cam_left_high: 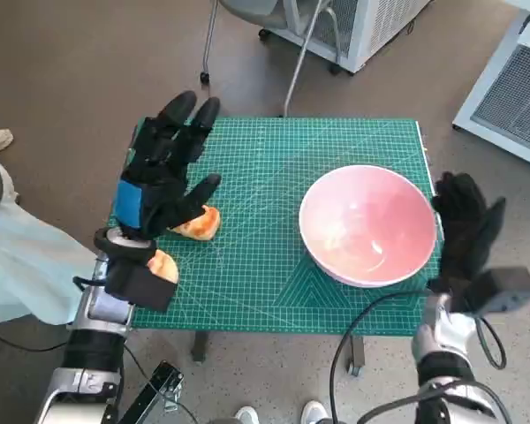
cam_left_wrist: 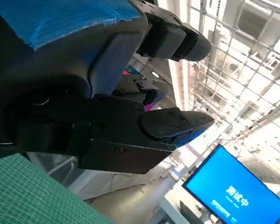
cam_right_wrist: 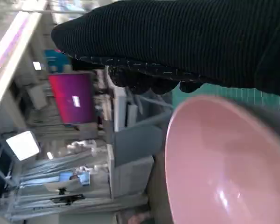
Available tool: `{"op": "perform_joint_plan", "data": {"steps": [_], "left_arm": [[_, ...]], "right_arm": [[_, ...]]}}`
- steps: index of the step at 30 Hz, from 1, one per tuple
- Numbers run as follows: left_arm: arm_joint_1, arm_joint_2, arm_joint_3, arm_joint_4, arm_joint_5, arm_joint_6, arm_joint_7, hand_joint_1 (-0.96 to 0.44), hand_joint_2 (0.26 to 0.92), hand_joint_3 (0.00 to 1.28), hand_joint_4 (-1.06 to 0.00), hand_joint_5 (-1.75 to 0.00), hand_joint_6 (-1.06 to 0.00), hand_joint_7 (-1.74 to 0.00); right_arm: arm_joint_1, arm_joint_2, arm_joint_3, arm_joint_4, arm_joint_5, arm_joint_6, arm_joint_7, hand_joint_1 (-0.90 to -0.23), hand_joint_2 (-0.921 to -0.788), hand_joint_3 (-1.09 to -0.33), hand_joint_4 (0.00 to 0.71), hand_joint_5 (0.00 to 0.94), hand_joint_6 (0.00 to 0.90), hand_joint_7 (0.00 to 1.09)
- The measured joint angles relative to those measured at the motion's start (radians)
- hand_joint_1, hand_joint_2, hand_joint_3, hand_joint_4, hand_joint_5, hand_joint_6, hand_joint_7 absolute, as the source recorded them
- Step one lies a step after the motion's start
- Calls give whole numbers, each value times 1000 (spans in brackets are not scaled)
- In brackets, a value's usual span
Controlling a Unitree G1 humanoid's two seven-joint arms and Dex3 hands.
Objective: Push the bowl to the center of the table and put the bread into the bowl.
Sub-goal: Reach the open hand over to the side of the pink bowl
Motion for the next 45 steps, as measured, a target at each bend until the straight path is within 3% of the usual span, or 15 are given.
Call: {"op": "perform_joint_plan", "data": {"steps": [11,21,29,36,45], "left_arm": [[53,19,33,-119,-1,66,-20,-69,921,377,-326,-4,-70,-712],[106,27,57,-209,-6,128,-28,-58,913,388,-327,-5,-30,-787],[132,27,67,-258,-4,154,-28,-53,901,401,-327,-5,-21,-805],[153,27,78,-291,3,168,-27,-57,895,411,-326,-5,-18,-808],[172,29,91,-306,4,178,-27,-68,897,412,-322,-3,-21,-792]], "right_arm": [[-76,52,-48,31,26,105,13,-522,-921,-796,215,1,136,513],[-128,98,-68,43,39,166,-1,-539,-921,-806,216,7,92,640],[-175,139,-60,50,28,214,-34,-560,-921,-796,251,20,111,685],[-203,162,-50,53,0,248,-39,-595,-921,-754,246,13,86,679],[-223,176,-40,57,-13,291,-40,-560,-921,-747,226,3,79,662]]}}
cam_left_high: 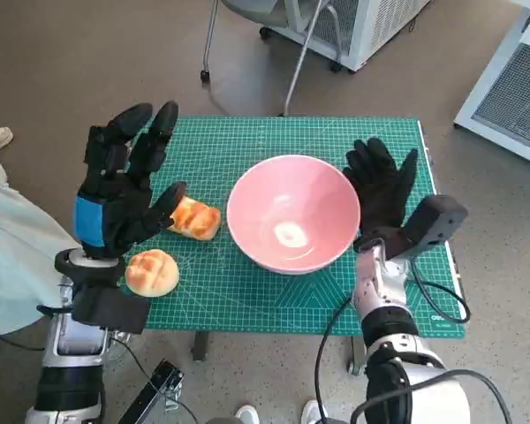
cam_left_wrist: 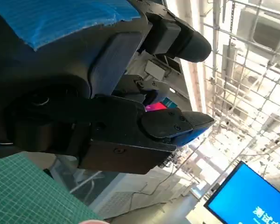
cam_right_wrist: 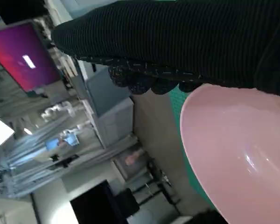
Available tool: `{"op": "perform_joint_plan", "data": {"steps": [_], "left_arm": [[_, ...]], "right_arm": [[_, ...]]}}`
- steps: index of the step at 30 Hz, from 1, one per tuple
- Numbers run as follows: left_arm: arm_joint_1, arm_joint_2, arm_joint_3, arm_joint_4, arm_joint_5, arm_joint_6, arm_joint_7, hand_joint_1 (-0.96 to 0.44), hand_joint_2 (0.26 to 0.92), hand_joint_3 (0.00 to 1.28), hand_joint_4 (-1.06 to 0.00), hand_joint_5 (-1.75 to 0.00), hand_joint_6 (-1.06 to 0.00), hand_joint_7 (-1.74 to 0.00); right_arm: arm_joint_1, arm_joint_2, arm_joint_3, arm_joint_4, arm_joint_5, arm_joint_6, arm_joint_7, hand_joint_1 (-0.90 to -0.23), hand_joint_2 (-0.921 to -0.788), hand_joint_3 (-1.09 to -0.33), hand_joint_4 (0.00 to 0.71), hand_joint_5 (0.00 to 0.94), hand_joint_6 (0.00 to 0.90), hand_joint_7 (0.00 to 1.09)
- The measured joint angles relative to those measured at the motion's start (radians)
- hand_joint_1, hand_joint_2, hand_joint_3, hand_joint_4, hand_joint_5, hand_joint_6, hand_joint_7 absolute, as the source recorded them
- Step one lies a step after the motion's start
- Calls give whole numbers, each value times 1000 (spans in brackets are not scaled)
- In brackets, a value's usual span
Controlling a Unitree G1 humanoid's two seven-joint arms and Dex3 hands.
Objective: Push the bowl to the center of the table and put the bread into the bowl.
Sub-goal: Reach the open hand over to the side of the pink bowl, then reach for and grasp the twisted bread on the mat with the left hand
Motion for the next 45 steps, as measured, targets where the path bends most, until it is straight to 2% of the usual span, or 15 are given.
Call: {"op": "perform_joint_plan", "data": {"steps": [6,11,17,22,26,31,36,39,45], "left_arm": [[7,0,3,0,1,3,0,-75,904,404,-321,-3,-27,-778],[10,0,3,-3,1,11,0,-72,906,397,-322,-3,-30,-773],[11,6,6,-9,1,15,0,-72,908,390,-324,-4,-36,-766],[10,41,17,-8,13,15,-1,-82,904,378,-330,-7,-45,-762],[4,93,23,-5,39,16,-15,-92,906,318,-330,-7,-65,-739],[-13,191,22,5,54,18,-91,21,856,243,-281,-1,-51,-704],[-48,322,5,8,57,35,-251,163,825,194,-157,0,-10,-611],[-71,398,-13,2,63,67,-357,217,823,172,-86,0,-8,-524],[-132,508,-68,-21,104,158,-549,245,847,112,-30,-1,-45,-365]], "right_arm": [[-6,2,22,1,-37,20,-18,-551,-921,-756,246,12,85,660],[-6,-6,60,1,-94,23,-50,-564,-921,-763,247,11,88,658],[-7,-46,104,-3,-149,-5,-75,-572,-921,-768,245,8,87,657],[-11,-90,141,-21,-187,-87,-84,-579,-921,-773,266,17,90,664],[-15,-119,162,-49,-193,-178,-62,-586,-921,-773,289,27,84,670],[-17,-142,187,-101,-192,-310,13,-601,-921,-769,301,30,71,674],[-16,-152,213,-162,-182,-445,99,-602,-921,-771,313,34,82,695],[-16,-156,222,-193,-173,-500,151,-598,-921,-769,318,33,82,721],[-1,-163,237,-255,-122,-567,261,-592,-921,-760,326,31,73,754]]}}
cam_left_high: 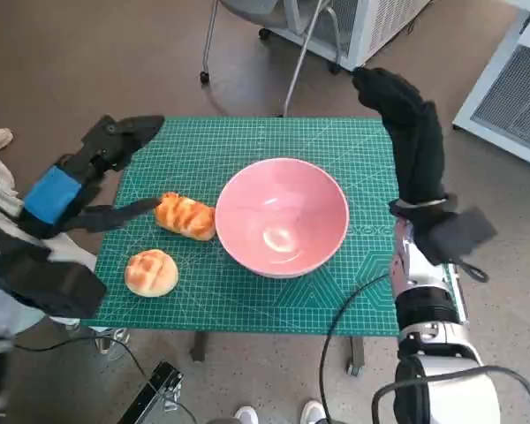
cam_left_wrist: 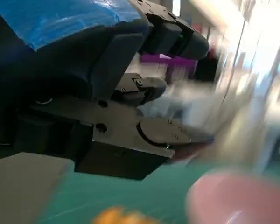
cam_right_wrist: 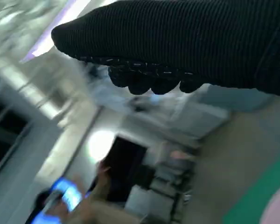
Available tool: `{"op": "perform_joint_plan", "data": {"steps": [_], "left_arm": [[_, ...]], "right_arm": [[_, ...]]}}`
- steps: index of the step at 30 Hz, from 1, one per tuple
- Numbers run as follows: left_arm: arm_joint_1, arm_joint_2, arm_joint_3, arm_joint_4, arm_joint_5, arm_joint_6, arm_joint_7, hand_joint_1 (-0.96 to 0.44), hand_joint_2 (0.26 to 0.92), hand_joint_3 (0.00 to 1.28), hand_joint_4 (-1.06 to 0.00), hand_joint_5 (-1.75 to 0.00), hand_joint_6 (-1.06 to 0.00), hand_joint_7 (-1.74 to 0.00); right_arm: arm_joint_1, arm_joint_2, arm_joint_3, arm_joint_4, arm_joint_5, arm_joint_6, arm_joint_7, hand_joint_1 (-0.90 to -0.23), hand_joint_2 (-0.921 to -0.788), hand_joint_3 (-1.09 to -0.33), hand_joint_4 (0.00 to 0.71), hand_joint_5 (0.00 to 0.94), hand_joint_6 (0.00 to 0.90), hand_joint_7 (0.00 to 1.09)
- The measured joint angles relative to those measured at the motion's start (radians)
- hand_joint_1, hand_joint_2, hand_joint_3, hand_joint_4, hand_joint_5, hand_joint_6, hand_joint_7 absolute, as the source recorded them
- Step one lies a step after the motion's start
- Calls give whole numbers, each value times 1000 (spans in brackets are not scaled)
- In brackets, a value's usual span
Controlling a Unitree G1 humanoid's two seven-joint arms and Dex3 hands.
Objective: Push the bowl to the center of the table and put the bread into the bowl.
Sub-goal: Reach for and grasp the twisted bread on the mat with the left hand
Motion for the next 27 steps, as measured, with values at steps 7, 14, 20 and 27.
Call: {"op": "perform_joint_plan", "data": {"steps": [7,14,20,27], "left_arm": [[-77,47,-90,-4,103,58,-101,174,843,42,-30,-1,-144,-180],[-131,46,-204,70,249,46,-106,111,835,15,-64,-4,-245,-76],[-182,21,-297,194,338,27,-100,106,845,16,-79,-4,-267,-46],[-245,-24,-350,308,377,17,-76,123,854,19,-92,-6,-286,-38]], "right_arm": [[15,-6,21,-34,9,-10,29,-596,-921,-753,332,31,70,768],[36,-16,37,-48,-4,-10,22,-605,-921,-751,333,29,62,776],[45,-20,44,-56,-3,-9,20,-612,-921,-751,328,25,49,779],[49,-20,49,-66,-2,-6,20,-626,-921,-751,326,22,41,788]]}}
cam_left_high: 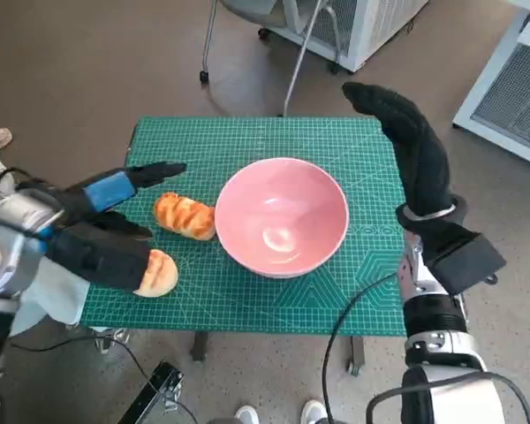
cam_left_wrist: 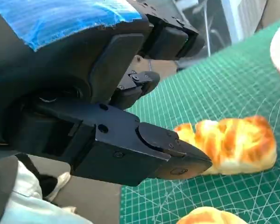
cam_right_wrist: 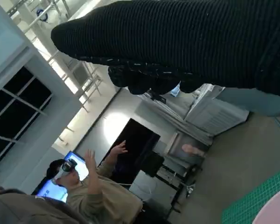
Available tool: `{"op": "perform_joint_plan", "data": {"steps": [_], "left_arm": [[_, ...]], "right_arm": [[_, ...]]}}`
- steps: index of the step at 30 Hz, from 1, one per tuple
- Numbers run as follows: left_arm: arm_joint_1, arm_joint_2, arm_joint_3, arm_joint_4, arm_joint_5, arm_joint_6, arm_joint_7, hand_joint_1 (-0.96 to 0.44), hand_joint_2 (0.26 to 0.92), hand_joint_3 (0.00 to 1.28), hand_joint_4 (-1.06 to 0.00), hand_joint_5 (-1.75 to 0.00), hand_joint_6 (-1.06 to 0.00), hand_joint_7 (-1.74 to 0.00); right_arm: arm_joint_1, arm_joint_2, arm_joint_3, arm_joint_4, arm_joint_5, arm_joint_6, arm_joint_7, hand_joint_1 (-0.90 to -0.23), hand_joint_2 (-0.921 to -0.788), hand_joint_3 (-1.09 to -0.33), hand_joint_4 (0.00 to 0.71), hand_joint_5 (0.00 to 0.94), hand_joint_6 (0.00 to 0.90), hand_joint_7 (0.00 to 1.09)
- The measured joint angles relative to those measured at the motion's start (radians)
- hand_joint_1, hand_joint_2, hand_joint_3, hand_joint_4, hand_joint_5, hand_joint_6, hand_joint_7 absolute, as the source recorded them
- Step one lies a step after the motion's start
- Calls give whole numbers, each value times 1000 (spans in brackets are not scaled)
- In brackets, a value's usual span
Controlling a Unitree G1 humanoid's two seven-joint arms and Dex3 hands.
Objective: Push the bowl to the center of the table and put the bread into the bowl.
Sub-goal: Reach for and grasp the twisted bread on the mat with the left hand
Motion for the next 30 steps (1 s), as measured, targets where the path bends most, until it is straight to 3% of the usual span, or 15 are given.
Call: {"op": "perform_joint_plan", "data": {"steps": [17,26,30], "left_arm": [[-84,-103,-133,201,115,31,85,124,894,36,-94,-1,-285,-12],[-145,-170,-222,350,193,32,174,97,911,39,-114,-7,-314,-19],[-174,-194,-267,417,224,27,221,107,919,104,-134,-12,-340,-26]], "right_arm": [[6,1,3,-6,3,0,-6,-611,-921,-755,326,19,29,808],[22,1,5,-18,12,0,-6,-604,-921,-761,326,18,19,814],[26,1,6,-24,14,0,-6,-599,-921,-763,326,17,14,818]]}}
